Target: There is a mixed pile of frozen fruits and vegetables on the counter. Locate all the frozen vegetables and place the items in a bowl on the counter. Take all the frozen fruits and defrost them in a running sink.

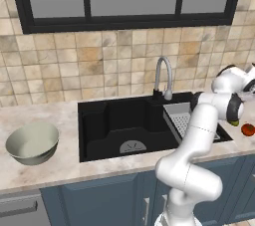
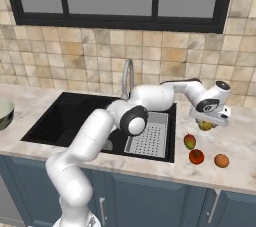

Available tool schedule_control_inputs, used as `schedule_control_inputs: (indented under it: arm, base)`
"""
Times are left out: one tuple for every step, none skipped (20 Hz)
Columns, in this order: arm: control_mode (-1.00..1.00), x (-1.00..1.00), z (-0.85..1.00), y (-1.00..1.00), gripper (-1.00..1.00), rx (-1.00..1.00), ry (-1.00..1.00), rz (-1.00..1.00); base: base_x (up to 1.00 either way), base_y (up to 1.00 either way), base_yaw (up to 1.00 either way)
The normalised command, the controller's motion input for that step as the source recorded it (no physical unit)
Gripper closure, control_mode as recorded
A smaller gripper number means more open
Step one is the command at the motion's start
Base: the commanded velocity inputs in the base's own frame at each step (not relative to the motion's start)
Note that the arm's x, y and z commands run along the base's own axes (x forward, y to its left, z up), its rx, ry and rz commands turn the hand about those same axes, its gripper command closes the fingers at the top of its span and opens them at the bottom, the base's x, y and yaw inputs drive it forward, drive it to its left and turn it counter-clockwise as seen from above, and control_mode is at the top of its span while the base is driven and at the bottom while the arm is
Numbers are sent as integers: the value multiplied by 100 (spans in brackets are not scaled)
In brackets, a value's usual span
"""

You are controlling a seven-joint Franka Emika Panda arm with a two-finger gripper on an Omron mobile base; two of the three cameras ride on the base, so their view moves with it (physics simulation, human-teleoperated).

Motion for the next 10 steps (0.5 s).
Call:
schedule_control_inputs:
  arm:
    - [-100,-15,0,100,100,-7,-3,6]
    - [-100,-10,0,100,100,-9,-5,6]
    - [-100,-6,2,99,100,-5,-5,3]
    - [-100,-4,7,92,100,-3,-5,3]
    - [-100,-6,14,93,100,-4,-4,4]
    - [-100,-9,14,94,100,-4,-5,5]
    - [-100,-11,9,96,100,-4,-3,5]
    - [-100,-25,4,100,100,-3,-4,6]
    - [-100,-38,1,100,100,-4,-6,7]
    - [-100,-47,6,98,100,-5,-8,7]
  base:
    - [0,0,0]
    - [0,0,0]
    - [0,0,0]
    - [0,0,0]
    - [0,0,0]
    - [0,0,0]
    - [0,0,0]
    - [0,0,0]
    - [0,0,0]
    - [0,0,0]
